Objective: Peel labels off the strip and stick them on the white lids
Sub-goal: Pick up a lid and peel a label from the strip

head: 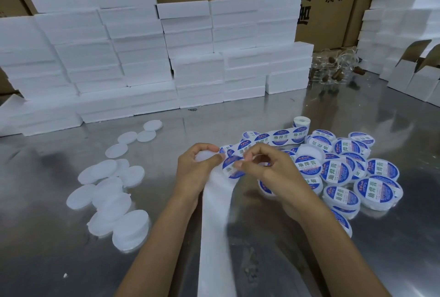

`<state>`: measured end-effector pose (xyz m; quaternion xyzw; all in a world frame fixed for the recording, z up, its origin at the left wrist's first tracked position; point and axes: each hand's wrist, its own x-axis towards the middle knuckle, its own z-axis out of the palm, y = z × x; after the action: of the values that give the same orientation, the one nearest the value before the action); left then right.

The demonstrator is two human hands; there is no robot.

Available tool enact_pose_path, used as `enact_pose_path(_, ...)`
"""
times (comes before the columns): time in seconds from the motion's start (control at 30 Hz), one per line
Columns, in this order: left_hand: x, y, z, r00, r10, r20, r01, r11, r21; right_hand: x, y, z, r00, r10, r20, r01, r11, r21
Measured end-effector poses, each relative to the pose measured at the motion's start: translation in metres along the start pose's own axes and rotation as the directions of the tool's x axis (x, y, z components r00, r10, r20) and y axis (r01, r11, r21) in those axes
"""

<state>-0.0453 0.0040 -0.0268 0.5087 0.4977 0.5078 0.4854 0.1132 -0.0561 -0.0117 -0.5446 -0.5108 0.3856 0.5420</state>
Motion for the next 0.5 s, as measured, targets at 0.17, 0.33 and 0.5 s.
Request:
enact_pose_path(0.17,0.002,0.003,0.002,1.0,0.021,0.017,-0.022,0.999,0.024,-0.001,-0.008,-0.006,0.999,0.019,-0.039,-0.008,0.961,0.276)
enact_pose_path(0.33,0.001,0.025,0.0,0.98,-0.159,0.124,0.198,0.874,-0.443,0.01,-0.025,0.006,1.0,-0.005,0.002,0.004,0.967,0.255)
enact_pose_path(0.5,0.0,0.027,-0.008,0.974,-0.111,0.197,0.211,0.763,-0.611,0.027,-0.038,0.038,0.995,-0.054,0.081,0.041,0.987,0.155)
